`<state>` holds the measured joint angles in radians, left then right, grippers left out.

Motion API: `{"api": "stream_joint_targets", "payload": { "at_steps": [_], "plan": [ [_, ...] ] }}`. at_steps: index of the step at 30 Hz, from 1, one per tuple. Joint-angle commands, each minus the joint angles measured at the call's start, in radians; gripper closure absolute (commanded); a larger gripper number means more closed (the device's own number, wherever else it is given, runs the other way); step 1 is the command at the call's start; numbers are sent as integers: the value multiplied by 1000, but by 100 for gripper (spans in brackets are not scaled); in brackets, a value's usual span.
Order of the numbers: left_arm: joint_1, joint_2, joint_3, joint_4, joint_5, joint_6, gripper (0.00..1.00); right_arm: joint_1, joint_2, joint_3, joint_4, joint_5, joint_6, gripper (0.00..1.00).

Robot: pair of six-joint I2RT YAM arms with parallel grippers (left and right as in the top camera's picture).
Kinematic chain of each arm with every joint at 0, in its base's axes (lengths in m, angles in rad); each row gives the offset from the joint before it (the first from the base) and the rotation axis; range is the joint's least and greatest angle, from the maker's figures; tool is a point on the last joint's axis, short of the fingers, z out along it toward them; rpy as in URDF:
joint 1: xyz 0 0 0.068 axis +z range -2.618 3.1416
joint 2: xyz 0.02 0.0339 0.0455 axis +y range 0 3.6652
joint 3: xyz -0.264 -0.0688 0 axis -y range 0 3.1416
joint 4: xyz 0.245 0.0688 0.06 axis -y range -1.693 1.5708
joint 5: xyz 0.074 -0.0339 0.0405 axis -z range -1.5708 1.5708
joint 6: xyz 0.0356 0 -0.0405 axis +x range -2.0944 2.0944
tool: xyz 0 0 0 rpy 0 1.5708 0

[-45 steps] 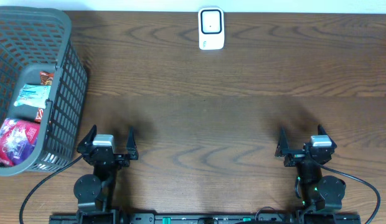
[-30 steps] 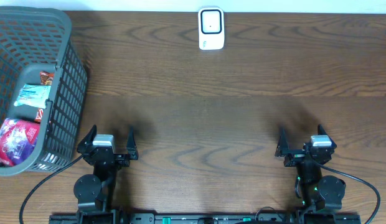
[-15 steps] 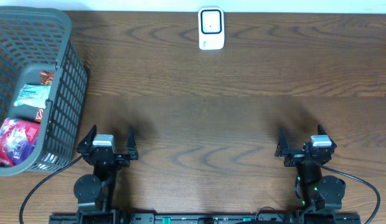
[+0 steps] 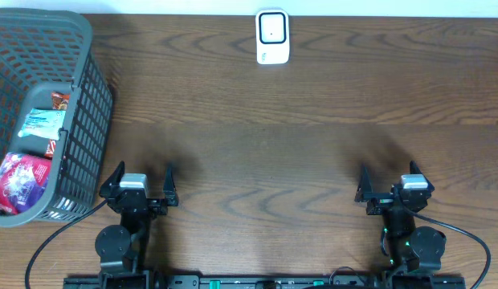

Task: Scan the item barcode
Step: 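Move the left gripper toward the grey basket, then grasp the pink-purple liners pack in the basket with the left gripper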

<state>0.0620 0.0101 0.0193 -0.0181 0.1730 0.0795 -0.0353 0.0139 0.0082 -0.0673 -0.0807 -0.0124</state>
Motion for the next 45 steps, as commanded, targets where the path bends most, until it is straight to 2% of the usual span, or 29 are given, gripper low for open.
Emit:
{"api": "stream_joint_targets", "payload": {
  "at_steps": [1, 22, 24, 25, 27, 29, 31, 33, 34, 36, 37, 39, 44, 45],
  "plan": [
    [4, -6, -15, -37, 5, 13, 2, -3, 3, -3, -3, 4, -15, 1],
    [4, -6, -15, -16, 6, 13, 2, -3, 3, -3, -3, 4, -15, 1],
    [4, -6, -15, 7, 119, -46, 2, -3, 3, -3, -3, 4, -15, 1],
    [4, -6, -15, 42, 258, -117, 2, -3, 3, -3, -3, 4, -15, 1],
    [4, -6, -15, 146, 438, -183, 2, -3, 3, -3, -3, 4, -15, 1],
    [4, -6, -15, 309, 552, -198, 2, -3, 3, -3, -3, 4, -15, 1],
    [4, -6, -13, 581, 562, -286, 2, -3, 3, -3, -3, 4, -15, 1],
    [4, -4, 10, 725, 496, -303, 2, -3, 3, -3, -3, 4, -15, 1],
    [4, -3, 29, 739, 453, -303, 2, -3, 3, -3, -3, 4, -15, 1],
    [5, 13, 100, 710, 341, -303, 2, -3, 3, -3, -3, 4, -15, 1],
    [5, 53, 189, 649, 256, -301, 2, -3, 3, -3, -3, 4, -15, 1],
    [5, 139, 320, 543, 191, -251, 3, -3, 3, -3, -3, 4, -15, 1],
    [5, 505, 786, 60, -16, -112, 2, -3, 3, -3, -3, 4, -15, 1],
    [5, 606, 902, -42, -55, -52, 2, -3, 3, -3, -3, 4, -15, 1]
  ]
}}
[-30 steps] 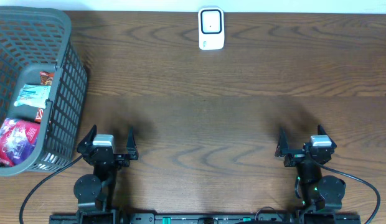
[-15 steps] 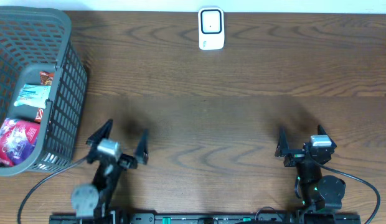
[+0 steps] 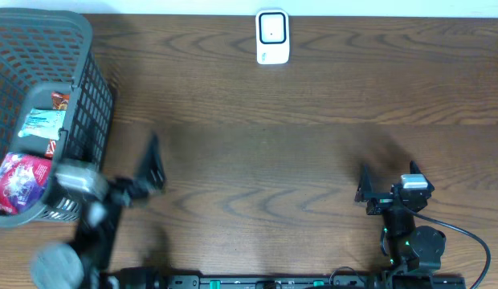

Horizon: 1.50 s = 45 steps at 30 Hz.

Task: Scan the item barcode
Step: 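Grasp the pink-purple liners pack in the basket with the left gripper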

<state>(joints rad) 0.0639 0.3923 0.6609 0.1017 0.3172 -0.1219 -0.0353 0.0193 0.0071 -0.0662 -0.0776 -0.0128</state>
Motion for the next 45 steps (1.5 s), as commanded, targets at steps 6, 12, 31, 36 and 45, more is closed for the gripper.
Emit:
{"api": "stream_joint_targets", "payload": {
  "at_steps": [6, 12, 31, 36, 45],
  "plan": [
    [105, 860, 1057, -790, -303, 297, 2, -3, -2, -2, -5, 1, -14, 1],
    [319, 1207, 1537, -1212, -302, 163, 2, -3, -2, -2, -5, 1, -14, 1],
    [569, 1458, 1470, -1554, -391, -249, 2, -3, -2, -2, -5, 1, -14, 1],
    [567, 1576, 1469, -1669, -537, -429, 2, -3, -2, -2, -5, 1, -14, 1],
    [569, 1720, 1346, -1653, -625, -513, 2, -3, -2, -2, -5, 1, -14, 1]
  ]
}}
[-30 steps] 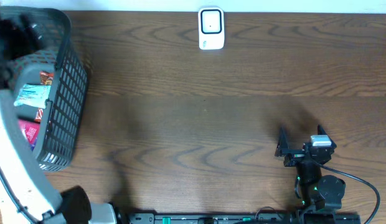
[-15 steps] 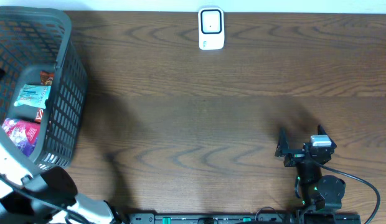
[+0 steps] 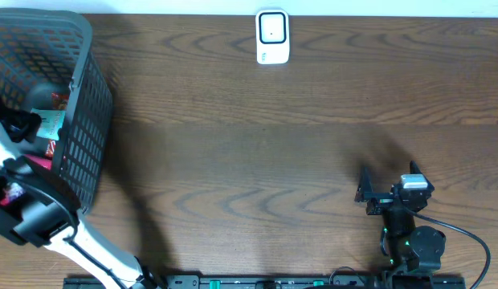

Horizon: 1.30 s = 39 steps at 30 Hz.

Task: Scan the item barcode
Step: 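Grasp the pink-purple liners pack in the basket with the left gripper, then lift the liners pack out and place it on the table center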

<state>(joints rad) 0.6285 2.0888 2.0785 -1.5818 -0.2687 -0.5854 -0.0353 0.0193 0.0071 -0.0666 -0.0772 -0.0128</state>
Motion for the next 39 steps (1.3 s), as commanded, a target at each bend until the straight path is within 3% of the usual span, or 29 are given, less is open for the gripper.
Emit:
{"api": "stream_joint_targets", "payload": {
  "at_steps": [1, 11, 14, 17, 20, 21, 22, 27, 32, 39],
  "plan": [
    [5, 23, -101, 50, -40, -66, 2, -3, -2, -2, -4, 1, -14, 1],
    [17, 23, -356, 315, -95, -97, 2, -3, -2, -2, -4, 1, -14, 1],
    [23, 23, -408, 385, -162, -97, 6, -3, -2, -2, -4, 1, -14, 1],
    [29, 23, -432, 428, -127, -98, 14, -3, -2, -2, -4, 0, -14, 1],
    [29, 23, -436, 460, -90, -97, 56, -3, -2, -2, -4, 0, -14, 1],
    [29, 23, -436, 470, -75, -98, 80, -3, -2, -2, -4, 0, -14, 1],
    [29, 23, -436, 472, -71, -98, 92, -3, -2, -2, -4, 1, -14, 1],
    [29, 22, -435, 440, 27, -82, 93, -3, -2, -2, -4, 1, -14, 1],
    [29, -18, -324, 329, 98, -63, 93, -3, -2, -2, -4, 1, -14, 1],
    [28, -294, -80, 317, 248, -63, 93, -3, -2, -2, -4, 0, -14, 1]
  ]
}}
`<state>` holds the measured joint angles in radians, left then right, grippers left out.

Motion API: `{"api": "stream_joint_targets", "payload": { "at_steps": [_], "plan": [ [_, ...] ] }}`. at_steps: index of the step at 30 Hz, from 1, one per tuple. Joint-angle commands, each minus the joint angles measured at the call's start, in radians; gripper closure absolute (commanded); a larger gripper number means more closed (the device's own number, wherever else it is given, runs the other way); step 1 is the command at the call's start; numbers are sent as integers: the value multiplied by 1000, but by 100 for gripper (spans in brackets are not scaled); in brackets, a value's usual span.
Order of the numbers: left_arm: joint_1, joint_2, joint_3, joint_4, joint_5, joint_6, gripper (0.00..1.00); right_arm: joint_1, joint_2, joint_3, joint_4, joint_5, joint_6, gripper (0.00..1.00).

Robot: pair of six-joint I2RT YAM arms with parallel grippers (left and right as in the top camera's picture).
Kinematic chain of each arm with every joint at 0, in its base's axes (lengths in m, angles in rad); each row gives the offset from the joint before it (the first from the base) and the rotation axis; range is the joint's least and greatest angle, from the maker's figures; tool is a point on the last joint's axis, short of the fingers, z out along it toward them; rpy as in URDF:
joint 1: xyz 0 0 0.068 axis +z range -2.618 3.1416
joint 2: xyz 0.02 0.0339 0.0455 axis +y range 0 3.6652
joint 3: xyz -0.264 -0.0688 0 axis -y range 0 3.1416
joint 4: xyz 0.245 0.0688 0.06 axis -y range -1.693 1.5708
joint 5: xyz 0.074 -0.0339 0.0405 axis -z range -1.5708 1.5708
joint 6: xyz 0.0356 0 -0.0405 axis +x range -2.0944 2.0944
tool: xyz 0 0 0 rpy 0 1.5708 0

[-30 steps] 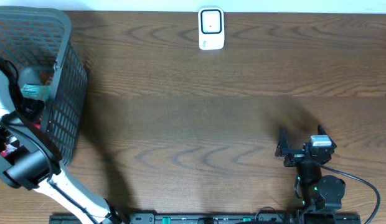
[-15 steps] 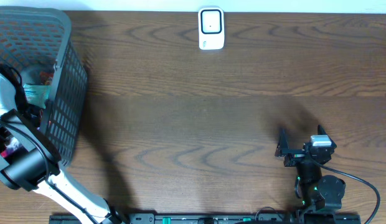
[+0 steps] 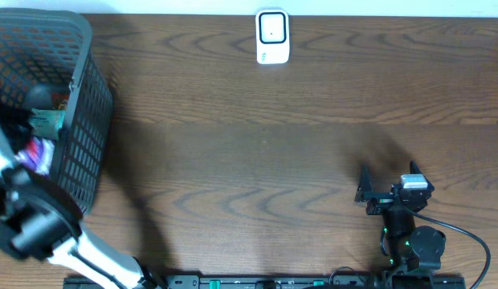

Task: Scan the item barcode
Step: 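Lift the liners pack out and place it on the table center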

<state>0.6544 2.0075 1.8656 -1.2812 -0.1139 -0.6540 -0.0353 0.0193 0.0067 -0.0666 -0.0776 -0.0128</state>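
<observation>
A grey mesh basket [image 3: 87, 104] stands at the table's left edge. Inside it lie a teal-and-white packet [image 3: 50, 120] and a pink-purple packet [image 3: 37, 152]. My left arm reaches over the basket's near wall, and my left gripper [image 3: 22, 120] is down among the packets. Its fingers blend into the dark mesh, so their state does not show. The white barcode scanner [image 3: 272, 37] stands at the far middle of the table. My right gripper [image 3: 387, 178] rests open and empty near the front right.
Brown wooden table [image 3: 257, 152]. The basket's tall walls surround the left gripper. The left arm's white links [image 3: 80, 245] slant across the front left corner. The right arm's base and cable [image 3: 442, 233] sit at the front right.
My left arm has shifted slightly to the left and toward the front edge inside the basket. The pink-purple packet shows more beside it. The right arm has not moved.
Both grippers rested open at the table's front edge. Then the left arm was lifted and turned toward the basket. Later its gripper was inside the basket over the packets, and now it sits a little deeper among them. The right arm stayed at rest.
</observation>
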Motion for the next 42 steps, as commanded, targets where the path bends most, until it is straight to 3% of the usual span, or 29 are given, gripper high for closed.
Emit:
{"api": "stream_joint_targets", "payload": {
  "at_steps": [1, 7, 10, 14, 17, 23, 28, 37, 38, 39, 40, 41, 42],
  "plan": [
    [0, -298, 164, 57, 123, 6, 93, -3, -2, -2, -4, 1, -14, 1],
    [-44, -575, 175, 238, 260, -14, 93, -3, -2, -2, -4, 1, -14, 1],
    [-212, -664, 175, 324, 399, -28, 93, -3, -2, -2, -4, 1, -14, 1],
    [-503, -655, 163, 321, 385, 52, 93, -3, -2, -2, -4, 1, -14, 1],
    [-787, -587, 127, 288, 263, 167, 93, -3, -2, -2, -4, 1, -14, 1],
    [-1062, -384, 116, 223, 86, 224, 93, -3, -2, -2, -4, 1, -14, 1],
    [-1181, -192, 116, 232, 69, 224, 93, -3, -2, -2, -4, 1, -14, 1],
    [-1228, 56, 116, 228, 42, 224, 92, -3, -2, -2, -4, 1, -14, 1],
    [-1228, 68, 116, 226, 42, 224, 84, -3, -2, -2, -4, 1, -14, 1],
    [-1228, 76, 116, 222, 42, 224, 64, -3, -2, -2, -4, 1, -14, 1],
    [-1226, 78, 116, 220, 42, 225, 34, -3, -2, -2, -4, 1, -14, 1],
    [-1225, 76, 117, 220, 42, 233, 18, -3, -2, -2, -4, 1, -14, 1],
    [-1221, 67, 125, 220, 42, 254, 9, -3, -2, -2, -4, 1, -14, 1]
  ]
}}
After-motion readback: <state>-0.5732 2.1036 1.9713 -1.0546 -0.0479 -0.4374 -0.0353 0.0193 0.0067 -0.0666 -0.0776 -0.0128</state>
